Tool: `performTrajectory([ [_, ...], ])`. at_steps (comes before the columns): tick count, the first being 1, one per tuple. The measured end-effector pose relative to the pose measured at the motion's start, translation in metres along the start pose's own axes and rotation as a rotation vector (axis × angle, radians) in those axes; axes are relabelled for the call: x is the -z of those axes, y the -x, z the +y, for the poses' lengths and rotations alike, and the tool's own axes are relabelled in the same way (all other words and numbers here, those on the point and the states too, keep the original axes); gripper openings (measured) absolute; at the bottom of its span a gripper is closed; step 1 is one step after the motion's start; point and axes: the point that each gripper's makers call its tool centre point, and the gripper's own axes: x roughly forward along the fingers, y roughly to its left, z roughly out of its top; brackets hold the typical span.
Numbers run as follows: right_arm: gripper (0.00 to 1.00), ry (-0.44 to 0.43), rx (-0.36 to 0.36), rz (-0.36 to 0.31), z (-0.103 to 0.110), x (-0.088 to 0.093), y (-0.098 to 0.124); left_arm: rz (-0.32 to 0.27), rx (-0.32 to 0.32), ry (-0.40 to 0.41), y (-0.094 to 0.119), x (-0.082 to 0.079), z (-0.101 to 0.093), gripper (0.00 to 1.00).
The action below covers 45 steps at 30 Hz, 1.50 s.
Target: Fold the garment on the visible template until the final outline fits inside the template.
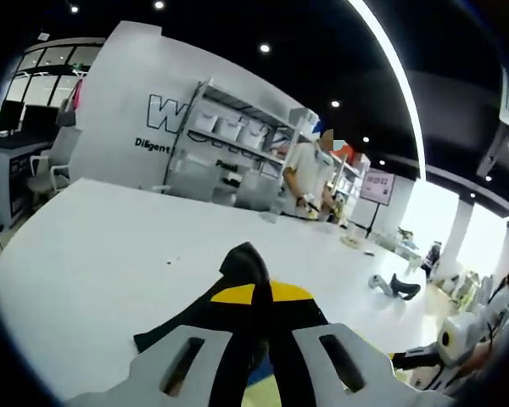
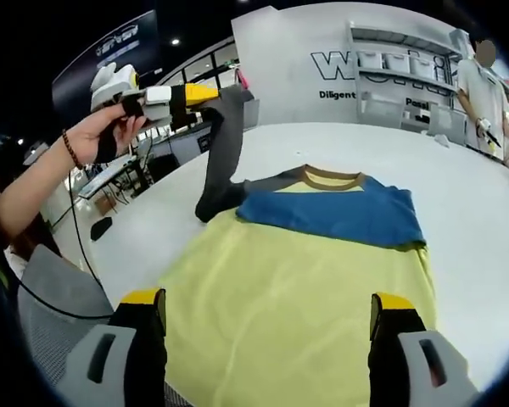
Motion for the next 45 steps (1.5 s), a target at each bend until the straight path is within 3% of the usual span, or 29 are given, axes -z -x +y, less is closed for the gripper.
performTrajectory([
  [6,0.99,-0.01,0.009,0.004,-0.004,0.003,0.002,0.007,0.055,-0.012,-0.018,-0.001,-0.022,0.0],
  [15,0.99,-0.031,0.038,0.016,-0.012,0.01,0.005,0.033,0.126,-0.001,-0.043,0.009,-0.045,0.0],
  [22,0.99,-0.018,0.055,0.018,-0.017,0.007,0.01,0.057,0.203,-0.044,-0.06,0.022,-0.067,0.0],
  [30,0.99,-0.03,0.074,0.017,-0.023,0.008,0.013,0.102,0.243,-0.049,-0.085,0.05,-0.078,0.0],
  [36,0.99,-0.039,0.086,0.023,-0.028,0.01,0.016,0.167,0.247,-0.073,-0.103,0.082,-0.079,0.0],
  [45,0.99,-0.042,0.104,0.05,-0.035,0.018,0.015,0.203,0.22,-0.053,-0.122,0.108,-0.08,0.0],
])
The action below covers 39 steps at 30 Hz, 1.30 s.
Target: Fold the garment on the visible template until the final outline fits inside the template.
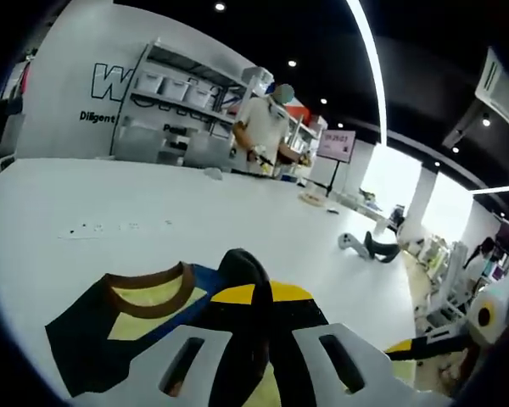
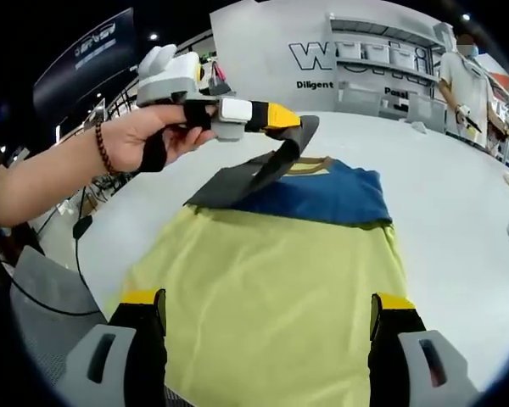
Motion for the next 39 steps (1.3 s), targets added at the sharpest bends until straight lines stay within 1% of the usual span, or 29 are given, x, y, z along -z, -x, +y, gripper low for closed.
performTrajectory([
  [3,0.99,0.002,-0.001,0.007,-0.001,0.002,0.0,0.018,-0.007,-0.011,-0.007,0.008,0.001,0.0],
  [6,0.99,0.002,0.004,0.006,-0.002,0.001,0.001,0.04,-0.012,-0.001,-0.014,0.016,0.002,0.0],
  [8,0.99,-0.003,0.009,0.005,-0.005,0.002,0.002,0.043,-0.017,-0.014,-0.02,0.02,0.002,0.0],
  [10,0.99,-0.009,0.018,0.011,-0.007,0.004,0.002,0.048,-0.011,-0.011,-0.026,0.025,0.0,0.0],
  [11,0.99,-0.01,0.015,0.017,-0.007,0.005,0.002,0.07,-0.009,0.004,-0.028,0.031,-0.001,0.0],
  [13,0.99,-0.01,0.015,0.017,-0.008,0.005,0.003,0.079,-0.014,-0.013,-0.032,0.037,-0.002,0.0],
  [15,0.99,-0.002,0.018,0.018,-0.009,0.005,0.004,0.088,-0.013,-0.009,-0.034,0.041,-0.003,0.0],
  [22,0.99,-0.016,0.032,0.026,-0.016,0.007,0.006,0.145,-0.005,-0.001,-0.046,0.066,-0.008,0.0],
  [24,0.99,-0.018,0.036,0.024,-0.017,0.007,0.006,0.159,0.001,-0.009,-0.047,0.071,-0.009,0.0],
  [32,0.99,-0.01,0.047,0.03,-0.021,0.008,0.008,0.2,0.001,-0.003,-0.054,0.085,-0.012,0.0],
  [34,0.99,-0.008,0.051,0.031,-0.023,0.008,0.01,0.214,-0.006,-0.012,-0.057,0.089,-0.011,0.0],
  [39,0.99,-0.011,0.06,0.034,-0.027,0.009,0.013,0.238,-0.016,-0.005,-0.061,0.098,-0.013,0.0],
])
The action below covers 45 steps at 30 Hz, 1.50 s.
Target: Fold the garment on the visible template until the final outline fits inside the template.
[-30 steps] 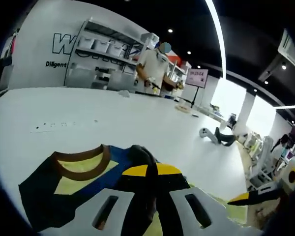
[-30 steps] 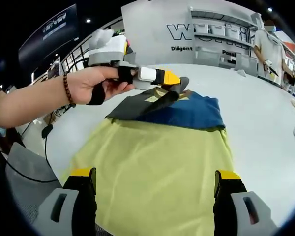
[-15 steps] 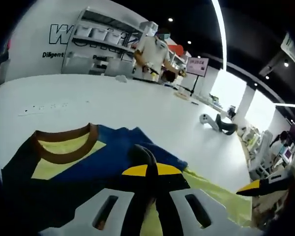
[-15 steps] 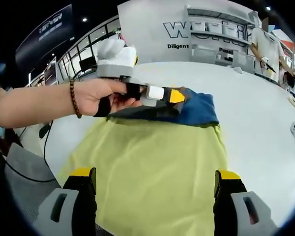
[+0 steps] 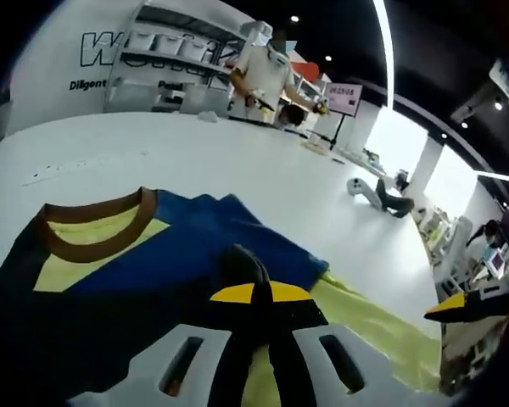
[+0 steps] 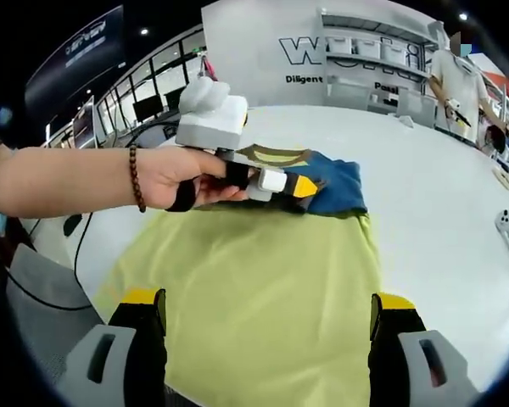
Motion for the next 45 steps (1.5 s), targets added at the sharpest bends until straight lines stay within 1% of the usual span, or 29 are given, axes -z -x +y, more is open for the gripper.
performTrajectory([
  [3,0.99,-0.005,0.004,0.002,-0.002,0.001,0.001,0.02,-0.003,-0.013,-0.003,0.007,0.001,0.0],
  [6,0.99,-0.004,0.005,0.001,-0.002,0.001,0.001,0.022,-0.004,-0.017,-0.005,0.007,0.002,0.0],
  [9,0.99,-0.005,0.002,0.002,-0.001,0.002,0.0,0.024,-0.009,-0.001,-0.008,0.009,0.004,0.0],
  [12,0.99,-0.007,-0.006,0.008,0.002,0.003,-0.001,0.026,-0.008,-0.031,-0.006,0.007,0.003,0.01],
  [14,0.99,-0.003,-0.008,0.004,0.003,0.002,-0.001,0.025,-0.005,-0.063,-0.004,0.006,0.003,0.03],
  [16,0.99,-0.005,-0.01,0.004,0.003,0.002,-0.001,0.02,0.004,-0.065,0.001,0.004,0.0,0.09],
  [17,0.99,-0.007,-0.01,0.003,0.003,0.003,-0.001,0.014,0.016,-0.057,0.001,0.003,-0.002,0.12],
  [18,0.99,-0.008,-0.01,0.003,0.003,0.003,-0.001,0.011,0.058,-0.022,0.002,0.002,-0.009,0.15],
  [19,0.99,-0.007,-0.011,0.003,0.003,0.003,-0.001,0.014,0.064,0.002,0.003,0.002,-0.008,0.16],
  [22,0.99,-0.01,-0.01,0.001,0.002,0.004,-0.001,0.004,0.058,0.009,0.004,-0.003,-0.006,0.21],
  [23,0.99,-0.013,-0.009,-0.001,0.002,0.003,-0.001,-0.017,0.067,0.075,0.005,-0.009,-0.008,0.22],
  [24,0.99,-0.014,-0.009,-0.002,0.001,0.003,-0.001,-0.026,0.069,0.123,0.006,-0.012,-0.007,0.23],
  [25,0.99,-0.016,-0.01,-0.004,0.001,0.003,-0.001,-0.04,0.076,0.191,0.005,-0.016,-0.007,0.23],
  [26,0.99,-0.016,-0.009,-0.004,0.001,0.004,-0.001,-0.047,0.081,0.217,0.005,-0.019,-0.006,0.24],
  [27,0.99,-0.017,-0.009,-0.005,0.001,0.004,0.0,-0.049,0.068,0.219,0.004,-0.02,-0.001,0.24],
  [29,0.99,-0.021,-0.007,-0.005,0.0,0.005,0.0,-0.012,0.043,0.224,0.002,-0.016,0.005,0.24],
  [30,0.99,-0.022,-0.007,-0.006,-0.001,0.005,0.001,-0.005,0.034,0.227,0.001,-0.015,0.008,0.25],
  [32,0.99,-0.027,-0.004,-0.005,-0.002,0.007,0.002,-0.022,0.026,0.236,0.0,-0.018,0.013,0.24],
  [33,0.99,-0.029,-0.003,-0.004,-0.002,0.008,0.002,-0.025,0.022,0.255,-0.001,-0.018,0.015,0.24],
  [35,0.99,-0.032,-0.002,-0.003,-0.003,0.009,0.002,-0.024,0.03,0.281,-0.003,-0.018,0.016,0.25],
  [36,0.99,-0.035,-0.001,-0.002,-0.004,0.01,0.002,-0.007,0.031,0.301,-0.005,-0.015,0.015,0.25],
  [37,0.99,-0.036,0.0,-0.001,-0.005,0.01,0.002,0.017,0.035,0.302,-0.006,-0.011,0.014,0.25],
  [38,0.99,-0.038,0.001,-0.001,-0.005,0.01,0.001,0.028,0.035,0.302,-0.007,-0.009,0.013,0.24],
  [40,0.99,-0.041,0.001,0.0,-0.006,0.01,0.001,0.009,0.036,0.287,-0.009,-0.013,0.012,0.23],
  [41,0.99,-0.042,0.002,0.0,-0.006,0.01,0.002,0.005,0.038,0.302,-0.01,-0.014,0.012,0.22],
  [42,0.99,-0.042,0.003,0.0,-0.006,0.01,0.002,0.003,0.037,0.322,-0.012,-0.014,0.012,0.21],
  [43,0.99,-0.042,0.002,0.0,-0.006,0.01,0.002,0.014,0.033,0.342,-0.012,-0.012,0.013,0.19],
  [45,0.99,-0.044,0.004,0.0,-0.007,0.01,0.001,0.01,0.025,0.348,-0.013,-0.012,0.015,0.08],
])
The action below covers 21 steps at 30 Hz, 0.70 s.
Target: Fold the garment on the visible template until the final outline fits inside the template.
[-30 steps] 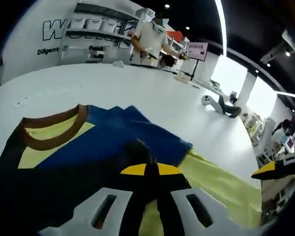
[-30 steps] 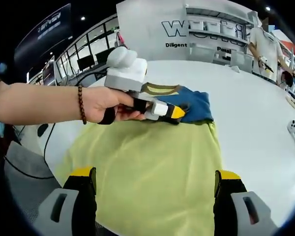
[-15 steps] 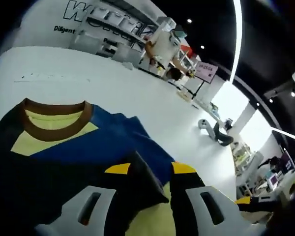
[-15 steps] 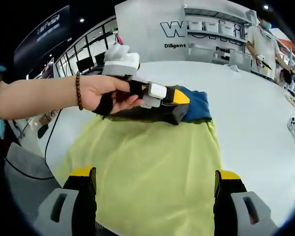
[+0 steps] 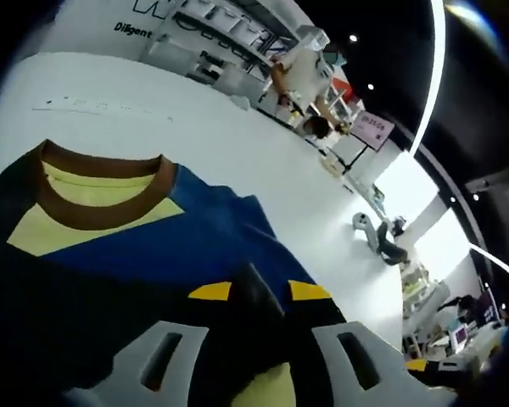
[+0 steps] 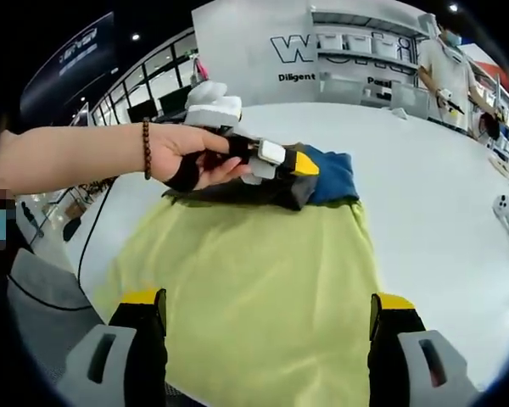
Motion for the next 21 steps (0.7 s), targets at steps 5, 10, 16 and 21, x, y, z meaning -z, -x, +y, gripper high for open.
performTrajectory([
  [5,0.98,-0.007,0.001,0.003,-0.003,0.003,-0.001,0.008,-0.004,0.063,0.0,0.004,0.002,0.0],
  [10,0.98,-0.016,0.003,0.004,-0.003,0.004,-0.001,-0.033,0.036,0.057,0.001,-0.001,-0.008,0.0],
  [16,0.99,-0.013,0.003,0.007,-0.004,0.006,-0.002,-0.095,0.143,0.108,0.007,-0.022,-0.029,0.0],
  [21,0.99,-0.008,-0.001,0.005,-0.002,0.005,-0.002,-0.131,0.175,0.164,0.009,-0.033,-0.033,0.0],
])
